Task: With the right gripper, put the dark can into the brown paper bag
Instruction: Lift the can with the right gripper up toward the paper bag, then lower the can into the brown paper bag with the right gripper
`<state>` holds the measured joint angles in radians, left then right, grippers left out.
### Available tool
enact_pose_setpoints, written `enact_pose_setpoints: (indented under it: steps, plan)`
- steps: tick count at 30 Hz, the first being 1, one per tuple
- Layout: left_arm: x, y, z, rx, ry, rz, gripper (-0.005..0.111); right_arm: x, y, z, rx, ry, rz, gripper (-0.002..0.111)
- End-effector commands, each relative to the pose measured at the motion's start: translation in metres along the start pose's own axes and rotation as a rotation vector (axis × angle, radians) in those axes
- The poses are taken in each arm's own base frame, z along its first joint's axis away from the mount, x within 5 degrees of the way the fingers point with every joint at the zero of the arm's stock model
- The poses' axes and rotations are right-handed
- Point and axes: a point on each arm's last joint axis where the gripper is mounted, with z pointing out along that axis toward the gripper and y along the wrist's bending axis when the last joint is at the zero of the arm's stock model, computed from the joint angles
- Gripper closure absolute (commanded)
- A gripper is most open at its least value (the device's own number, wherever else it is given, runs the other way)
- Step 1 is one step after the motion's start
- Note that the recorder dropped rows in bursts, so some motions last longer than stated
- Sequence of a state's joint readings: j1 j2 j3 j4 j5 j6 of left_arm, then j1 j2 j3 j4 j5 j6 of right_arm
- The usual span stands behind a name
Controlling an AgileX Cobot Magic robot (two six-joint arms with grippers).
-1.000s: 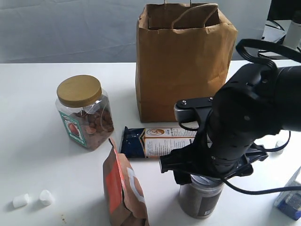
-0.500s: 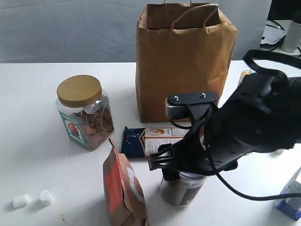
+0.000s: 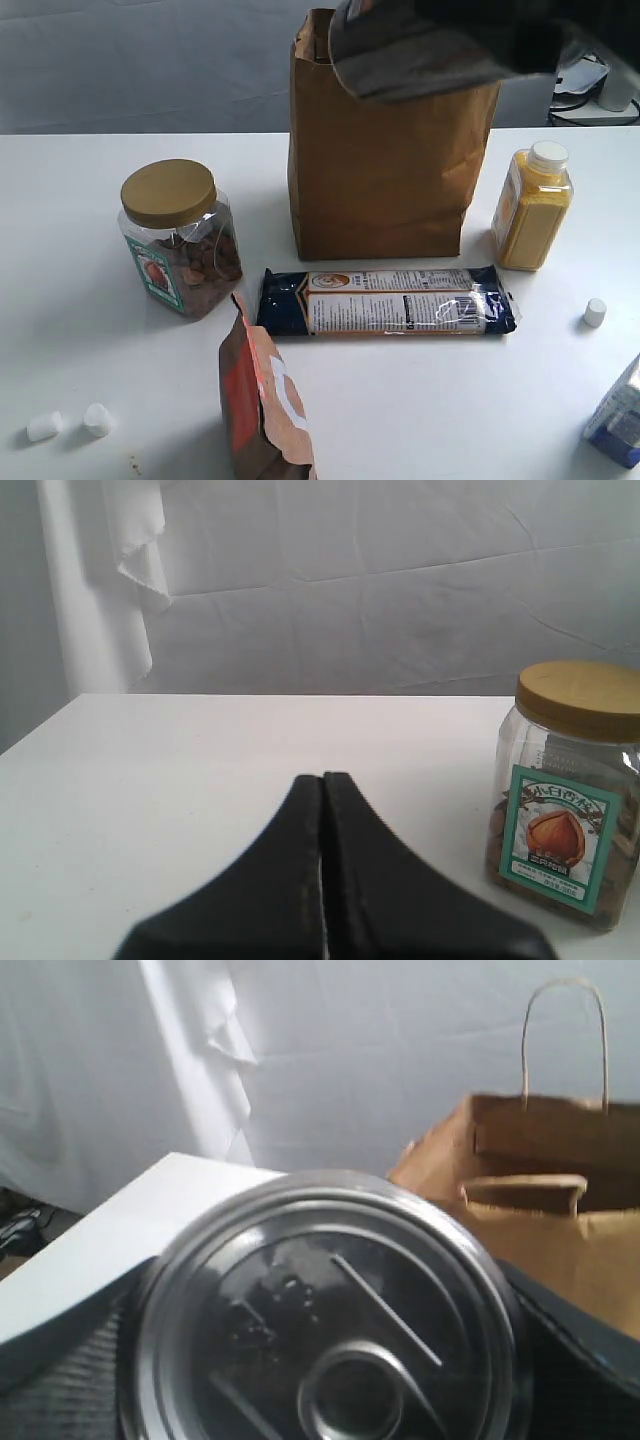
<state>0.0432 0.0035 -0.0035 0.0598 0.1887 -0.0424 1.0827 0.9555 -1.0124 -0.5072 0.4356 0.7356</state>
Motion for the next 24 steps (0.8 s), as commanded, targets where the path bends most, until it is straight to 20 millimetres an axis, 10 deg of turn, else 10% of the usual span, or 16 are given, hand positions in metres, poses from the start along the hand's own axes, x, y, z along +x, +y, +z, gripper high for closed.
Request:
enact_pose_setpoints:
  steps: [1, 10, 24]
  plan:
    - [0.0, 0.0, 0.0, 0.006, -0.006, 0.0, 0.107, -0.031, 0.008, -0.009, -0.051, -0.172, -0.092, 0.108]
    - [0.0, 0.0, 0.0, 0.006, -0.006, 0.0, 0.107, -0.065, -0.006, 0.007, 0.128, -0.253, -0.238, 0.108]
    - [0.0, 0.0, 0.0, 0.006, -0.006, 0.0, 0.107, -0.083, -0.065, 0.103, 0.265, -0.234, -0.234, 0.108]
